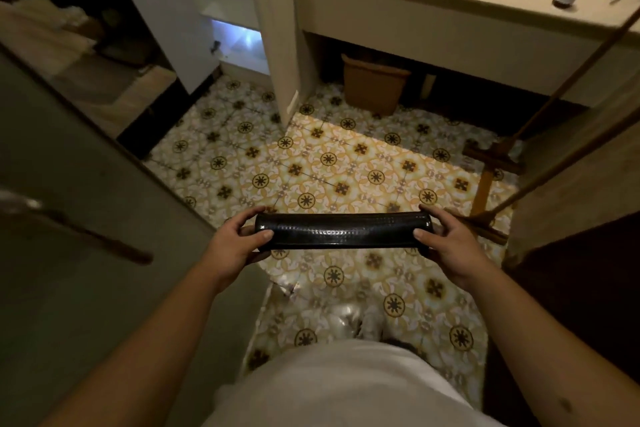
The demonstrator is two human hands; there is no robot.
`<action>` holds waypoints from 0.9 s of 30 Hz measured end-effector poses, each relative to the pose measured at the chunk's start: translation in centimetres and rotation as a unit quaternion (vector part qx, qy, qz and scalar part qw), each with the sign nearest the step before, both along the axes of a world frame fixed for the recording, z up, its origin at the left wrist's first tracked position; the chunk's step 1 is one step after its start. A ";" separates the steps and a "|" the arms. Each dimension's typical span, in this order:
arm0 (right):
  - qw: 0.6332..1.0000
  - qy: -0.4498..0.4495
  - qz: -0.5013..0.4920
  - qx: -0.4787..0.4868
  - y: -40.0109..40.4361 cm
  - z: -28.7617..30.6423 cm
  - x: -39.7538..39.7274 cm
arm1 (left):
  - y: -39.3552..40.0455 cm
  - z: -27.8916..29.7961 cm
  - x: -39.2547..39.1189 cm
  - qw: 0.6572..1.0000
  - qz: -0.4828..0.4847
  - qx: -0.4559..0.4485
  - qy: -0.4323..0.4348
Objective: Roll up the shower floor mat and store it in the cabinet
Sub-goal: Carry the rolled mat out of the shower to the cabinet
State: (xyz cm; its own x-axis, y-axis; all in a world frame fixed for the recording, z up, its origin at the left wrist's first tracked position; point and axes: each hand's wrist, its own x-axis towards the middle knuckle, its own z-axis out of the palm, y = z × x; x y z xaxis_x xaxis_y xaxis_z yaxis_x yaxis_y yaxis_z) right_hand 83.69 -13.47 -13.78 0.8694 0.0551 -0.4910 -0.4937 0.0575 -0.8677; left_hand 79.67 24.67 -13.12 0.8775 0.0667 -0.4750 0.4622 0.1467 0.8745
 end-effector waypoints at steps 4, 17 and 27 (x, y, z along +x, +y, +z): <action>0.998 -0.003 0.055 0.006 -1.8 0.5 7.7 | -1.9 0.9 4.5 0.999 0.045 -0.013 0.008; 0.984 0.000 0.174 -0.033 3.7 0.2 28.6 | 0.4 0.1 17.0 0.986 0.163 -0.004 0.022; 0.960 0.005 0.278 -0.043 14.1 1.1 44.7 | 6.1 -0.6 25.5 0.958 0.281 -0.030 0.043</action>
State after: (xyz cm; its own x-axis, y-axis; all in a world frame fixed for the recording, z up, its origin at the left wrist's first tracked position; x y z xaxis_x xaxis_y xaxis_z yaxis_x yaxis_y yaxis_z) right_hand 128.38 0.67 -12.72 0.7120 0.4685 -0.5230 -0.4360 -0.2889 -0.8523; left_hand 105.18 30.73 -13.72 0.6686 0.4876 -0.5615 0.3657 0.4419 0.8192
